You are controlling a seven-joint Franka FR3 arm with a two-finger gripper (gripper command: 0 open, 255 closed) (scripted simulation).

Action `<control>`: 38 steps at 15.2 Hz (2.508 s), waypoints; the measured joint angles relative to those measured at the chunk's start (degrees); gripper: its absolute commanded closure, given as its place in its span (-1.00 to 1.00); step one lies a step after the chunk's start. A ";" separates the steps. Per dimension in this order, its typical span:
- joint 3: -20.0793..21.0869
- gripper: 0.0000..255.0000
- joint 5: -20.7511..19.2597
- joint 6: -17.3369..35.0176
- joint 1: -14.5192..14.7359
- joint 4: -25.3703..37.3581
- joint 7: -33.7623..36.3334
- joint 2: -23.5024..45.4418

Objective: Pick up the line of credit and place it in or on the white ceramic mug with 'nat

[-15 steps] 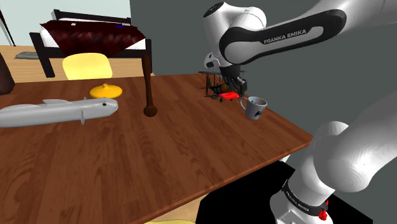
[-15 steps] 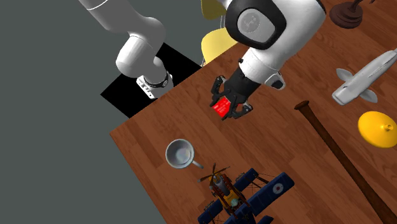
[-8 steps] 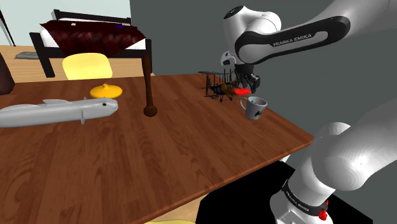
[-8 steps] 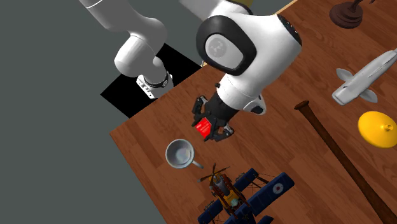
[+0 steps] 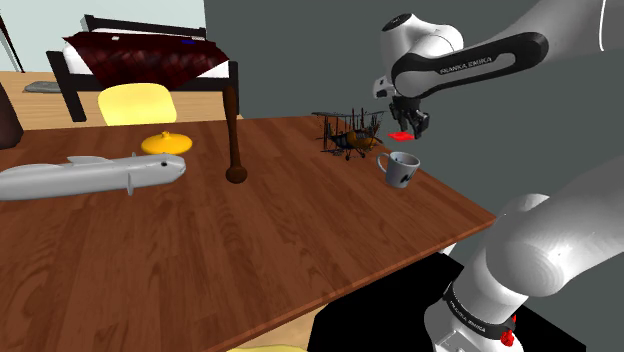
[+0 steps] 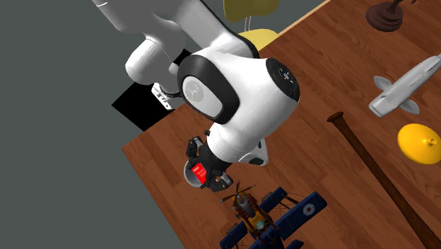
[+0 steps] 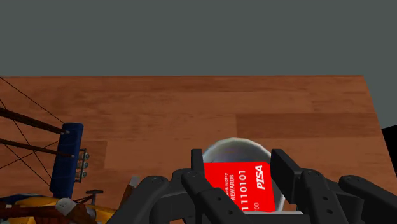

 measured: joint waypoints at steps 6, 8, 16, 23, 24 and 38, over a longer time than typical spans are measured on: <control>-2.43 1.00 -1.88 4.12 -1.22 -1.77 -0.49 1.19; -2.77 1.00 -2.30 5.61 -1.34 -2.76 0.28 1.84; -3.80 1.00 -3.99 11.21 -1.70 -6.43 3.69 4.56; -3.95 -1.00 -4.34 12.02 -1.77 -6.81 4.18 4.86; -3.94 -1.00 -4.31 12.01 -1.75 -6.88 4.21 4.90; -0.74 -1.00 -0.98 4.75 0.19 -3.29 3.18 2.35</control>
